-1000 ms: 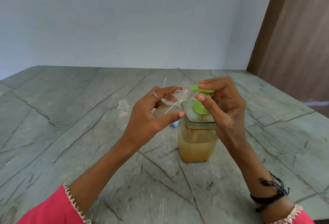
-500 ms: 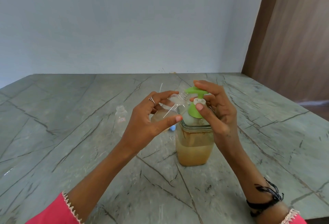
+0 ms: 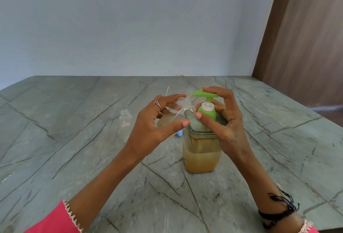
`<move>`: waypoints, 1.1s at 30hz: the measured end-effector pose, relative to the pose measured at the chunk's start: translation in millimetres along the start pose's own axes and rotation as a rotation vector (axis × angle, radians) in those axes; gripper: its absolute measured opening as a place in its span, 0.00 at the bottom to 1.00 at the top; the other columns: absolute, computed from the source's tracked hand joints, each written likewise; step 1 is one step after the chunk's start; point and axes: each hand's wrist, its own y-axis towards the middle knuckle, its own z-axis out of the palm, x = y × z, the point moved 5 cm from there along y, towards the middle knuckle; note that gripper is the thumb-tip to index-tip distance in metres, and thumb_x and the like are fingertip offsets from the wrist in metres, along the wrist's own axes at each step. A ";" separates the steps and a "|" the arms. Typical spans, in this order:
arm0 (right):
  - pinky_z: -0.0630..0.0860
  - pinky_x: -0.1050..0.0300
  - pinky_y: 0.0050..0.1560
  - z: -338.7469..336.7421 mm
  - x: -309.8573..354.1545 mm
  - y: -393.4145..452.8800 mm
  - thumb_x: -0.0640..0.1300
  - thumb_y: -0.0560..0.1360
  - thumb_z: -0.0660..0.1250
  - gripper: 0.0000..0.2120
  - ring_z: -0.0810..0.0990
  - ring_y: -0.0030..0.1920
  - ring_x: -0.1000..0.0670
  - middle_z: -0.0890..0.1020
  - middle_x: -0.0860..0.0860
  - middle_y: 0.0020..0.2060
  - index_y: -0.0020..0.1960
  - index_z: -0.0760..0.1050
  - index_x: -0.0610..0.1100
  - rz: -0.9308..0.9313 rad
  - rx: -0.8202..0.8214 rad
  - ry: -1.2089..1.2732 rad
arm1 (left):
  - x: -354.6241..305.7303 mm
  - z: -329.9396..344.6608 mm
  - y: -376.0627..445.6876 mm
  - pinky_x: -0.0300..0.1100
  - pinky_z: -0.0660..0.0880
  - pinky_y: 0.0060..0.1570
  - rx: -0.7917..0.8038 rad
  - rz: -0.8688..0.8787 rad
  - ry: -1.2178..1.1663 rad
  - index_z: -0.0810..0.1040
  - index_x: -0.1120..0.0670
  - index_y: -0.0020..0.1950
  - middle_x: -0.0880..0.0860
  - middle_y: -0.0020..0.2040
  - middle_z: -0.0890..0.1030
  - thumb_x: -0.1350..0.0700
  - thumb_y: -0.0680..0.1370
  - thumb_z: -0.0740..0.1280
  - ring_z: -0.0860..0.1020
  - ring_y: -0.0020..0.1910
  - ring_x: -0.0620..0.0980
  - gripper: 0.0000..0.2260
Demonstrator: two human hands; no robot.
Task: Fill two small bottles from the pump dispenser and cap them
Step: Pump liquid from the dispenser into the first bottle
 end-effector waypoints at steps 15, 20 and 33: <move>0.79 0.51 0.51 0.4 1.0 0.7 0.47 0.69 0.69 0.16 0.83 0.50 0.46 0.82 0.48 0.49 0.55 0.73 0.60 0.060 0.007 0.011 | 1.6 -1.6 0.3 0.29 0.73 0.49 0.005 0.007 0.043 0.71 0.37 0.58 0.36 0.51 0.77 0.42 0.66 0.68 0.75 0.53 0.36 0.21; 0.79 0.59 0.53 0.9 3.4 0.2 0.49 0.70 0.67 0.23 0.81 0.53 0.51 0.80 0.56 0.52 0.61 0.69 0.67 0.032 0.052 -0.053 | 0.5 -1.5 -0.1 0.32 0.74 0.49 0.001 0.015 0.034 0.71 0.37 0.58 0.39 0.54 0.76 0.43 0.66 0.69 0.76 0.52 0.37 0.21; 0.78 0.60 0.44 -0.5 2.4 4.2 0.46 0.67 0.70 0.12 0.84 0.46 0.50 0.84 0.52 0.44 0.48 0.76 0.59 0.054 -0.025 0.074 | 3.1 -2.3 -0.8 0.29 0.72 0.48 -0.008 0.029 0.070 0.70 0.38 0.59 0.41 0.51 0.76 0.43 0.67 0.69 0.75 0.53 0.38 0.21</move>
